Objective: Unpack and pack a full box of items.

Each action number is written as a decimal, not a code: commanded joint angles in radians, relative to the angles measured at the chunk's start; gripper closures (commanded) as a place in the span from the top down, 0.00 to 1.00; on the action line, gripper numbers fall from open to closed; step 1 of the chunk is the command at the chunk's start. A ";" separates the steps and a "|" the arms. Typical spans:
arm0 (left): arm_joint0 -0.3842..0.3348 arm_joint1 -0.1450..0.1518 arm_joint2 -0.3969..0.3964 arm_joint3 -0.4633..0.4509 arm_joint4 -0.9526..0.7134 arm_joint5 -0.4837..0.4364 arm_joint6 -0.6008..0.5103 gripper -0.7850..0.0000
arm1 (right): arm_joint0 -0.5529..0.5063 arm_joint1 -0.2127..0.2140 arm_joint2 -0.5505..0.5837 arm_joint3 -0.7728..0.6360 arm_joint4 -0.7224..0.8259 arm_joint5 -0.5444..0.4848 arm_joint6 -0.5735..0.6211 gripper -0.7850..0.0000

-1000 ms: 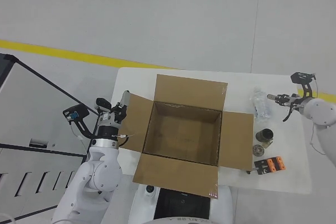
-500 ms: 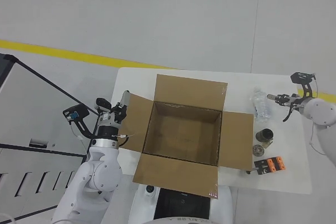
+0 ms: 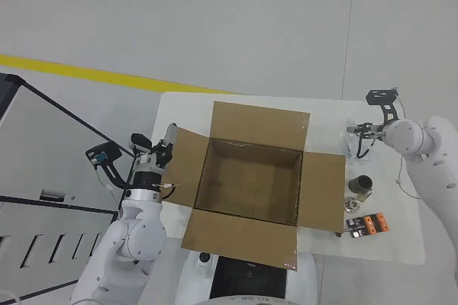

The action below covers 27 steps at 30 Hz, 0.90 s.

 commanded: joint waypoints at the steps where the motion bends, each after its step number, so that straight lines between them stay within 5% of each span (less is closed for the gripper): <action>1: 0.000 0.000 0.000 0.000 0.000 0.000 0.000 1.00 | 0.026 -0.014 -0.024 0.069 0.006 -0.005 0.011 1.00; 13: 0.000 0.000 0.000 0.000 0.000 0.000 0.000 1.00 | 0.166 -0.131 -0.201 0.360 0.001 -0.083 -0.015 1.00; 27: 0.000 0.000 0.000 0.000 0.000 0.000 0.000 1.00 | 0.260 -0.243 -0.286 0.639 0.019 -0.122 -0.053 1.00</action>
